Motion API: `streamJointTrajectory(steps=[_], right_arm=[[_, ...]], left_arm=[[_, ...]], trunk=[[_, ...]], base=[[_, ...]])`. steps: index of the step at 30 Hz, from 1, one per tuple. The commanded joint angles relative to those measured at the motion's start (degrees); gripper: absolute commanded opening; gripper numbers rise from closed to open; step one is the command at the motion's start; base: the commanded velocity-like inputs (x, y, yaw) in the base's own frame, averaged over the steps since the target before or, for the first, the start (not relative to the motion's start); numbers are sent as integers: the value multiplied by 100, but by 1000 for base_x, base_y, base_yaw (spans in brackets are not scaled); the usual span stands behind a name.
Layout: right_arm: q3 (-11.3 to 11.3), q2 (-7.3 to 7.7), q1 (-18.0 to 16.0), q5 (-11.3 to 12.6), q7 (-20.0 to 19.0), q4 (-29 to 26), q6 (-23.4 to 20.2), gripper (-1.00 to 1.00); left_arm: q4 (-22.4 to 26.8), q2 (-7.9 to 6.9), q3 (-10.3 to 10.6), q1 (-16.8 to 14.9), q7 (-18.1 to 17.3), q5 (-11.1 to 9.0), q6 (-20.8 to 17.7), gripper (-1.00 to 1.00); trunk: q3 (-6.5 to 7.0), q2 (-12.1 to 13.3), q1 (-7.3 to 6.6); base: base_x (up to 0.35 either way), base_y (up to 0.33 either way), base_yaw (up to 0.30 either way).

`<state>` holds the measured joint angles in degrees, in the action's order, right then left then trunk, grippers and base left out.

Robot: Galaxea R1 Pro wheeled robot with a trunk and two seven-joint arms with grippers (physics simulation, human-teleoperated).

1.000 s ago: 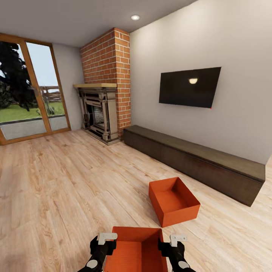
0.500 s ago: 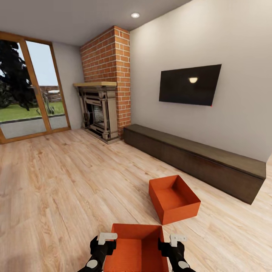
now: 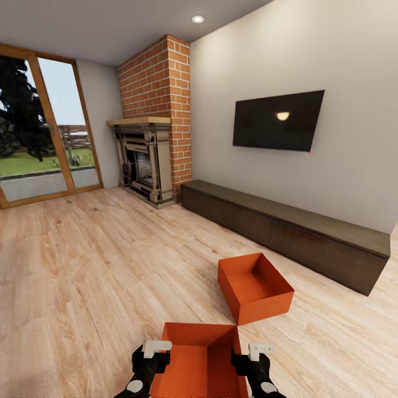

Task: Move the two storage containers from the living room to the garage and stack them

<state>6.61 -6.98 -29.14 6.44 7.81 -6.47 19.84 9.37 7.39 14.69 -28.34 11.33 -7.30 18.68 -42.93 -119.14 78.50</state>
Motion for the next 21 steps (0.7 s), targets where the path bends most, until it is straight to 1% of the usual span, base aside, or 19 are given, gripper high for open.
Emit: streamJointTrajectory(steps=[1,21], right_arm=[[51,-1,-4,59,19,5,20,100],[51,-4,-4,59,18,6,20,100]], left_arm=[[-6,0,51,-5,21,-58,21,100],[-6,0,52,-5,18,-54,21,100]], trunk=[[-24,-44,22],[-383,-846,461]], base=[[0,0,0],[0,0,0]])
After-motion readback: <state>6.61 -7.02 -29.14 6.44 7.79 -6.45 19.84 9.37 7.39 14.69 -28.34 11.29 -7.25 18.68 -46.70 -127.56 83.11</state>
